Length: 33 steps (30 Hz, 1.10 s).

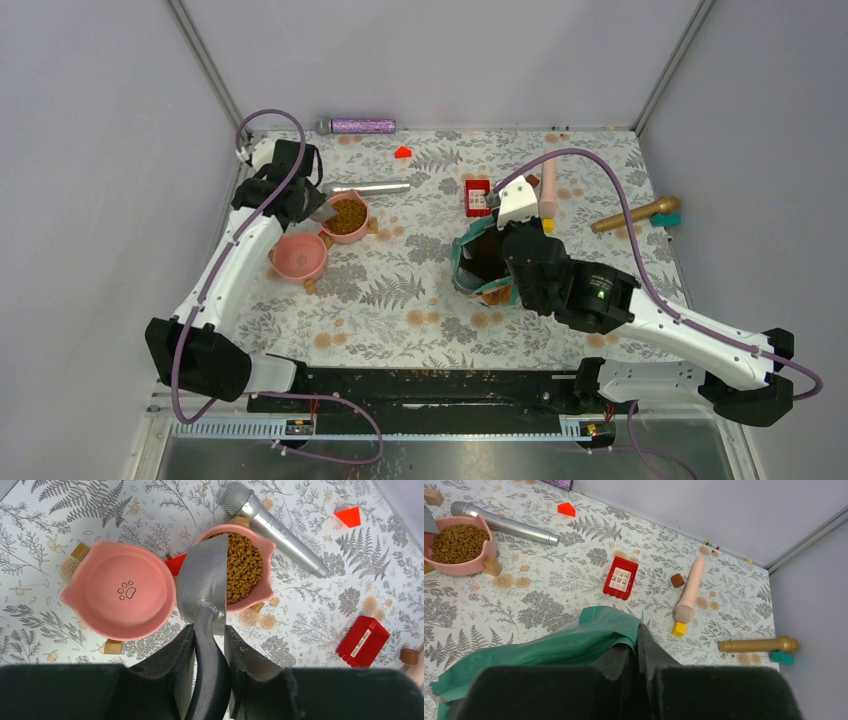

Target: Serve the pet food

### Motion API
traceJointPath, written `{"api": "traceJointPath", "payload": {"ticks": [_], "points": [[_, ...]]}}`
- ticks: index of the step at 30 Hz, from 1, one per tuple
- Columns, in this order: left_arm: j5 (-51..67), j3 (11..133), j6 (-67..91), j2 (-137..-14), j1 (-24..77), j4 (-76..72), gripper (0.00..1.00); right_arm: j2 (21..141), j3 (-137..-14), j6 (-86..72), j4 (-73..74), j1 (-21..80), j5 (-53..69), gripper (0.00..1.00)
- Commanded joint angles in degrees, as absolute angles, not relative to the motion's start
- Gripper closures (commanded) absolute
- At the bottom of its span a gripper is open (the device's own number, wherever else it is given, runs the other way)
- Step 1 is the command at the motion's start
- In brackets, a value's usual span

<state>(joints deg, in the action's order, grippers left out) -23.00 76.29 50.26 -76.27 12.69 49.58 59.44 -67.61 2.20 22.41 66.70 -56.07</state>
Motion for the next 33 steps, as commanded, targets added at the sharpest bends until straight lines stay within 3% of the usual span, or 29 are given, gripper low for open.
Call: {"api": "traceJointPath", "payload": {"ticks": [1,11,18,24,33], "points": [[-24.0,80.2,46.6,-77.5,12.6,50.0,1.00,58.8,-69.4,2.9,17.2,66.0,-60.8,1.00],[-16.1,75.6,44.4,-70.2,12.6,43.8,1.00,61.8,-75.0,0.8,23.6,64.8,-60.0,1.00],[-7.5,69.0,47.1,-59.2,12.7,38.8,1.00,73.1,-92.8,-8.6,45.6,57.8,-43.5,1.00],[-3.6,65.7,49.1,-49.2,12.7,37.3,1.00,81.7,-105.0,-10.9,52.3,54.0,-35.7,1.00],[20.7,62.8,53.9,-38.3,12.7,25.2,1.00,93.9,-123.6,-10.8,60.3,51.6,-34.6,1.00]]}}
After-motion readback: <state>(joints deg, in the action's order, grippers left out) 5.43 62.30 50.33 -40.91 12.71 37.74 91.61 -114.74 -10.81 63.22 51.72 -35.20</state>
